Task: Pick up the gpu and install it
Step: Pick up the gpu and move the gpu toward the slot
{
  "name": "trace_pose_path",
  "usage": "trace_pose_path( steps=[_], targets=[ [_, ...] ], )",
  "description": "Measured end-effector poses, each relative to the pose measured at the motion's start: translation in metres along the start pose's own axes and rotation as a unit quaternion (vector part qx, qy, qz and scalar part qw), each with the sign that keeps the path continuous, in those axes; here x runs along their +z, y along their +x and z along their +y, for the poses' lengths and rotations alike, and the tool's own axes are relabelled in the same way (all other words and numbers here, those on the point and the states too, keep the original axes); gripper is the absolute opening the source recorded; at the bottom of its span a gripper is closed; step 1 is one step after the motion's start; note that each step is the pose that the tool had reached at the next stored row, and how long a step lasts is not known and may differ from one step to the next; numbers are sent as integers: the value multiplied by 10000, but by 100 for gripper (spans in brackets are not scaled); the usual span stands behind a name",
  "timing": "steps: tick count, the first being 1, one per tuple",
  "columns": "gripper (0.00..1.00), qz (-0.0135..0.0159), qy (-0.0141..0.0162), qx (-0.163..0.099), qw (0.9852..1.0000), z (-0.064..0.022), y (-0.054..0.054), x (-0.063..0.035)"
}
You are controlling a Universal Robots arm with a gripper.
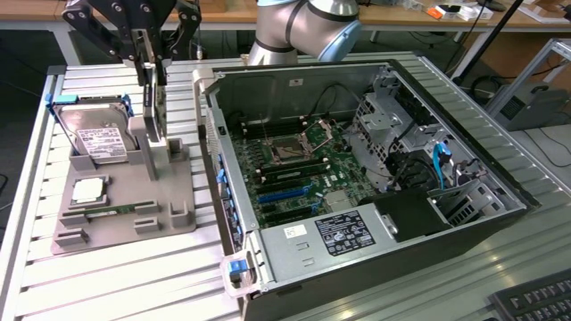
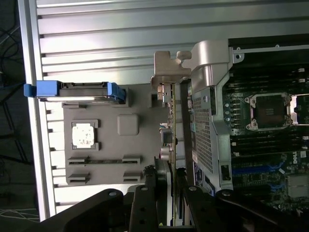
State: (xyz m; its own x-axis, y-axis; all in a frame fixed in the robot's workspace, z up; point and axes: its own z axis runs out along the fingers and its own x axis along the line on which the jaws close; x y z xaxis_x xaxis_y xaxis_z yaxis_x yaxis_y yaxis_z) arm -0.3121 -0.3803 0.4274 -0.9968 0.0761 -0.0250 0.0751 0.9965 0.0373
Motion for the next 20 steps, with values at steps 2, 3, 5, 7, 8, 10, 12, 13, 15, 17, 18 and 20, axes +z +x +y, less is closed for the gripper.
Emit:
trace_pose_path(
  steps=[2, 3, 5, 7, 8, 10, 12, 13, 15, 17, 18, 20],
  targets=[
    [27, 1, 0, 0, 10000, 0, 0, -13],
    [27, 0, 0, 0, 10000, 1, 0, -17],
    [27, 0, 0, 0, 10000, 1, -1, -36],
    [27, 0, 0, 0, 10000, 2, -1, -50],
    [27, 0, 0, 0, 10000, 2, -2, -56],
    [27, 0, 0, 0, 10000, 2, -2, -68],
    [27, 0, 0, 0, 10000, 3, -2, -78],
    [27, 0, 0, 0, 10000, 3, -2, -81],
    [27, 0, 0, 0, 10000, 3, -2, -91],
    [27, 0, 0, 0, 10000, 4, -3, -102],
    [27, 0, 0, 0, 10000, 4, -3, -109],
    [27, 0, 0, 0, 10000, 5, -3, -127]
  ],
)
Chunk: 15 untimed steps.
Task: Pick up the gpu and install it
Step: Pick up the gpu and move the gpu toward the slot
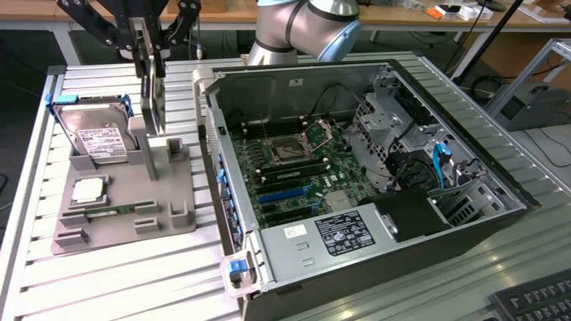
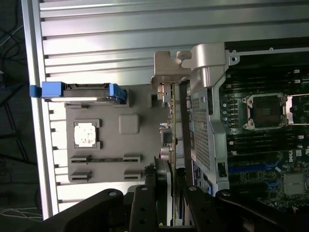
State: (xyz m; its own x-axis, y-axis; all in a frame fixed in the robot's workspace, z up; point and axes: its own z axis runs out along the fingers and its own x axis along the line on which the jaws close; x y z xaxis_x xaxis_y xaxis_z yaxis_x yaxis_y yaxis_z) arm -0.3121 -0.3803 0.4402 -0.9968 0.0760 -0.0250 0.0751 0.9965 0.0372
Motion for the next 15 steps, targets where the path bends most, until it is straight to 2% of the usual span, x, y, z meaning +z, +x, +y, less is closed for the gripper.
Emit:
trace_pose_path(
  steps=[11, 15],
  targets=[
    [27, 0, 0, 0, 10000, 4, -2, -94],
    [27, 0, 0, 0, 10000, 4, -2, -95]
  ],
)
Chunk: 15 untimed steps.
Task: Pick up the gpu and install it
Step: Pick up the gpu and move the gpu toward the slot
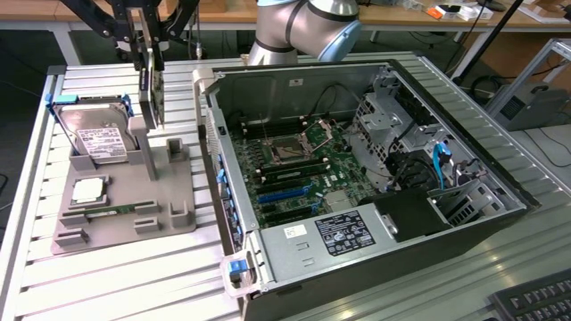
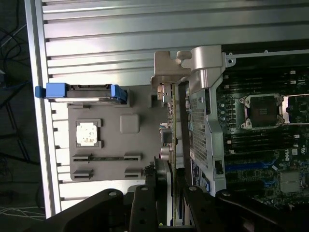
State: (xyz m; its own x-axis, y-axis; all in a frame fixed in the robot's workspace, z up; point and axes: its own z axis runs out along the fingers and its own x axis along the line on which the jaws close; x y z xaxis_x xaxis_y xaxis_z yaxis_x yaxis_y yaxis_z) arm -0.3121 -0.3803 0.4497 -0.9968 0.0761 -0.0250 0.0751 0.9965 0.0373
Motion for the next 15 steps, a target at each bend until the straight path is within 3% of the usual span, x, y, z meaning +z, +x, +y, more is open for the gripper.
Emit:
trace_pose_path(
  steps=[8, 15],
  targets=[
    [27, -1, 2, 0, 10000, -17, -24, 0],
    [27, 0, 10, 0, 10000, -30, -129, 4]
  ],
)
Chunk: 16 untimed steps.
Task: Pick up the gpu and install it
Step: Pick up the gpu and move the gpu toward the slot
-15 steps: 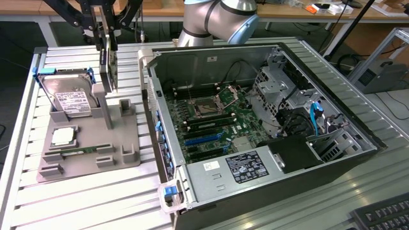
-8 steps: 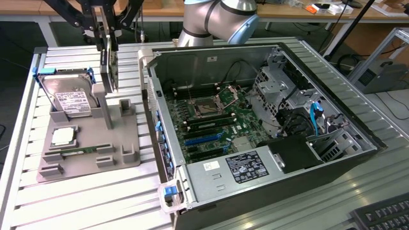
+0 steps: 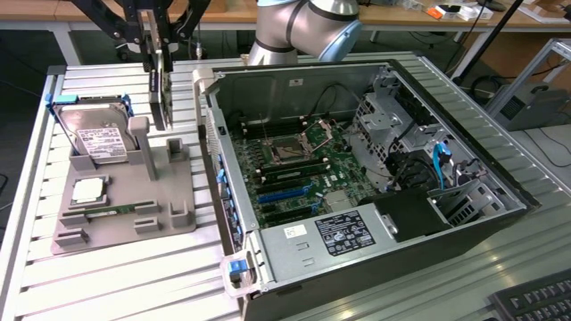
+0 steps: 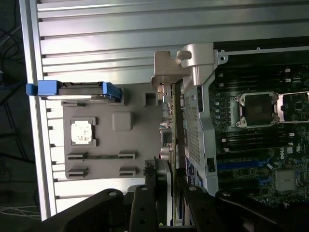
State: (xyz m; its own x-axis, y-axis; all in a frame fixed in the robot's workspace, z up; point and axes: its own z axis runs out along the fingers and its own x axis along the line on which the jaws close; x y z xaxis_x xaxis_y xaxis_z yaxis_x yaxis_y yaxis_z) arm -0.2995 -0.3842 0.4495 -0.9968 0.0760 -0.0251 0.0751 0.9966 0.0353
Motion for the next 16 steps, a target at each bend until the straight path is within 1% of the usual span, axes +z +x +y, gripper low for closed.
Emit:
trace_pose_path(
  steps=[3, 13, 16],
  targets=[
    [27, -1, 11, -1, 10000, 2, -67, 3],
    [27, -3, 36, -1, 10000, 2, -215, 9],
    [27, -3, 40, -1, 10000, 1, -253, 10]
  ],
)
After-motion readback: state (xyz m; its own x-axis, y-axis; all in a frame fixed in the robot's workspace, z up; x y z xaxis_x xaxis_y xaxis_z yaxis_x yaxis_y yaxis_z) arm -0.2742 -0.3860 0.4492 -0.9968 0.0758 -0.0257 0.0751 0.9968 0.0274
